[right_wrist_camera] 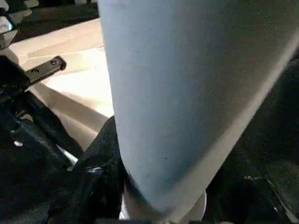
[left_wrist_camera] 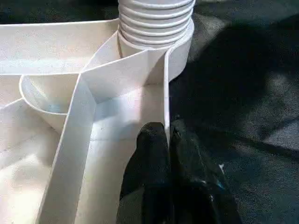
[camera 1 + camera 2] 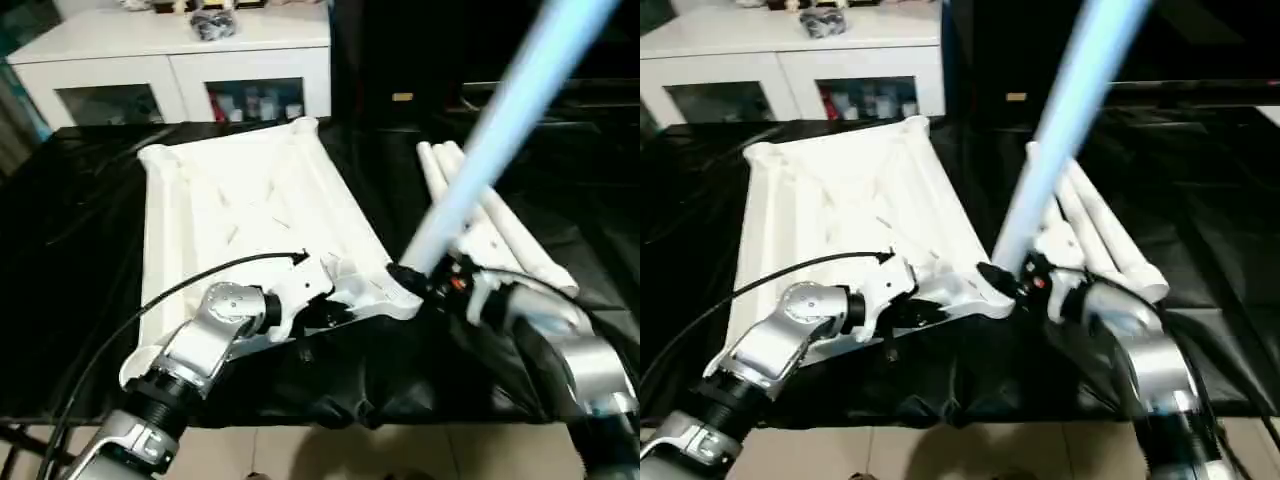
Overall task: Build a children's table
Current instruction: Insert table leg to table base
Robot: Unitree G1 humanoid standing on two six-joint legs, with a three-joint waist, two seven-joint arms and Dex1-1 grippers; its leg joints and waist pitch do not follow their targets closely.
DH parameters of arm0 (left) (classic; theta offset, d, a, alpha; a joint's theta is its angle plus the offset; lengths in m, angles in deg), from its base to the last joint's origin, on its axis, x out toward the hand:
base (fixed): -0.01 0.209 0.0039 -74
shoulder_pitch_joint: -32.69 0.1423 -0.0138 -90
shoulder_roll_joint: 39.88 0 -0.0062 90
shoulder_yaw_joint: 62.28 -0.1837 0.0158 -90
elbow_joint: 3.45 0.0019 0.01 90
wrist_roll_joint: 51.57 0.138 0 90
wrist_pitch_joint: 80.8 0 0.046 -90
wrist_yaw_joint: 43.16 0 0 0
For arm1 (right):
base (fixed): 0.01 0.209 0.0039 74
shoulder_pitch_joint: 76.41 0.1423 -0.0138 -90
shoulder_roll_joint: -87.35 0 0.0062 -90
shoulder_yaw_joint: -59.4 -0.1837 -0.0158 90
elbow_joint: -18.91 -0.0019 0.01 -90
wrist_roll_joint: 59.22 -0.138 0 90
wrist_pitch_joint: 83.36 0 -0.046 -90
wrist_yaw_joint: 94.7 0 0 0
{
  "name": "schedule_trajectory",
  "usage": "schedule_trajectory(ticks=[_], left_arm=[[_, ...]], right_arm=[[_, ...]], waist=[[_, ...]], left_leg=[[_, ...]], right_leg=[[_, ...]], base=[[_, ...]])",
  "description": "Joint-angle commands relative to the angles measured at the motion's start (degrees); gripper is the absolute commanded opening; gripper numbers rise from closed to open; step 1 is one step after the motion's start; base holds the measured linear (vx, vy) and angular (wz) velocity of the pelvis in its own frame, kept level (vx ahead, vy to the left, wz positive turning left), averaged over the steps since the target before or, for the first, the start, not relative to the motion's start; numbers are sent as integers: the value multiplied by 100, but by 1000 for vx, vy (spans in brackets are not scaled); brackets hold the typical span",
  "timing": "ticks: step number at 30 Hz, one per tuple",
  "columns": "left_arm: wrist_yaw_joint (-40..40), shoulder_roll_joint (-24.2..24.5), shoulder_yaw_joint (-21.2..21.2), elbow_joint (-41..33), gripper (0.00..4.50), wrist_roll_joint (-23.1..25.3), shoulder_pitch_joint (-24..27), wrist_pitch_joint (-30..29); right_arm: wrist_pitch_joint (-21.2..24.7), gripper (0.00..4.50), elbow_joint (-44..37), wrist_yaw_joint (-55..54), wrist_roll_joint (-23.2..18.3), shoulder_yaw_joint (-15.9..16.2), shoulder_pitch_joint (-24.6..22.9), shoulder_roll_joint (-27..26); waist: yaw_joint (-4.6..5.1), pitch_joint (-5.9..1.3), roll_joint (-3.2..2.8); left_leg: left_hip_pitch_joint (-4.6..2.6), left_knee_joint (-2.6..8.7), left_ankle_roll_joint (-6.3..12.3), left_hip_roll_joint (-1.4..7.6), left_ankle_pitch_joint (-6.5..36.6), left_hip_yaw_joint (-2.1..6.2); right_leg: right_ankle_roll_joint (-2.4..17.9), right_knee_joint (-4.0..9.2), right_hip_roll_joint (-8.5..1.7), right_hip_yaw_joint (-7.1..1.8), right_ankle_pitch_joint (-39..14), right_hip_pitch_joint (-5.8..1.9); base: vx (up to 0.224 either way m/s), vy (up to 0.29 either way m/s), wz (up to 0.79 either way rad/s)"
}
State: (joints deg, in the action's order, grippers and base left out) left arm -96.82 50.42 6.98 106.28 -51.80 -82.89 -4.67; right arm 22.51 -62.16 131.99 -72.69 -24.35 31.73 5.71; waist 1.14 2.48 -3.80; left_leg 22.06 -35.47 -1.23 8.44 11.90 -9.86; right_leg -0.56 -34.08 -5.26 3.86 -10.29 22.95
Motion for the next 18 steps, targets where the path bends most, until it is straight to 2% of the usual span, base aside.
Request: schedule_trajectory(ticks=[1,4,5,6,7,8,9,10,11,13,14,15,16,17,18], left_arm=[[-43,29,19,-129,0,-12,-131,99],[-166,94,-10,-258,0,-34,-112,62],[-191,113,-16,-305,0,-39,-97,50],[-258,158,-30,-377,0,-53,-80,30],[-268,165,-32,-387,0,-55,-78,27],[-296,183,-37,-410,0,-60,-74,20],[-403,241,-46,-443,0,-85,-92,25],[-469,270,-55,-456,0,-98,-109,39],[-501,286,-59,-472,0,-106,-111,42],[-648,370,-78,-578,0,-144,-108,53],[-688,392,-80,-606,0,-152,-111,55],[-755,432,-88,-623,0,-157,-136,52],[-800,458,-95,-631,0,-160,-156,48],[-890,500,-108,-633,0,-173,-187,65],[-952,528,-117,-633,0,-183,-209,79]], right_arm=[[289,188,363,326,98,407,-3,-5],[351,188,554,651,65,517,200,55],[339,188,581,709,72,550,216,81],[329,188,647,834,101,614,245,130],[328,188,657,855,104,623,249,137],[329,188,686,919,111,644,261,152],[323,188,712,1143,94,697,272,202],[287,188,720,1271,86,728,272,229],[278,188,715,1333,76,743,265,242],[216,188,638,1615,46,831,204,320],[186,188,626,1703,51,863,196,345],[123,188,564,1847,69,937,158,408],[80,188,524,1946,82,987,133,451],[-7,188,456,2066,102,1047,89,504],[-67,188,409,2142,115,1086,58,539]], waist=[[-16,-240,162],[-13,-237,141],[-25,-191,166],[-30,-199,156],[-32,-162,165],[-35,-165,165],[-43,-96,193],[-53,-99,196],[-56,-100,192],[-81,-11,223],[-90,-17,226],[-100,23,252],[-130,9,243],[-148,48,262],[-160,57,265]], left_leg=[[-46,565,121,426,2292,239],[-31,565,140,436,2240,244],[-39,580,150,443,2237,229],[-38,577,153,443,2221,229],[-25,593,174,441,2205,227],[-32,597,175,448,2171,227],[-28,621,202,456,2134,218],[-31,618,243,455,2066,214],[-41,616,254,454,2045,205],[-34,650,277,460,2109,203],[-48,650,273,460,2079,201],[-42,665,283,468,2040,202],[-57,670,304,482,1885,197],[-43,682,357,488,1720,186],[-39,690,382,488,1719,181]], right_leg=[[874,591,-407,-257,-3122,-150],[977,558,-411,-262,-2942,-164],[1014,572,-404,-276,-2856,-131],[1036,558,-401,-282,-2802,-141],[1064,550,-398,-288,-2732,-144],[1084,548,-400,-288,-2667,-154],[1128,558,-395,-301,-2537,-117],[1191,540,-405,-306,-2439,-147],[1211,544,-397,-307,-2406,-144],[1206,552,-400,-318,-2502,-129],[1207,559,-409,-319,-2519,-139],[1213,568,-413,-324,-2501,-126],[1253,553,-410,-331,-2300,-143],[1346,535,-397,-336,-2002,-138],[1366,531,-391,-334,-1986,-144]], base=[[0,0,0],[0,0,0],[0,0,0],[0,0,0],[0,0,0],[0,0,0],[0,0,0],[0,0,0],[0,0,0],[0,0,0],[0,0,0],[0,0,0],[0,0,0],[0,0,0],[0,0,0]])
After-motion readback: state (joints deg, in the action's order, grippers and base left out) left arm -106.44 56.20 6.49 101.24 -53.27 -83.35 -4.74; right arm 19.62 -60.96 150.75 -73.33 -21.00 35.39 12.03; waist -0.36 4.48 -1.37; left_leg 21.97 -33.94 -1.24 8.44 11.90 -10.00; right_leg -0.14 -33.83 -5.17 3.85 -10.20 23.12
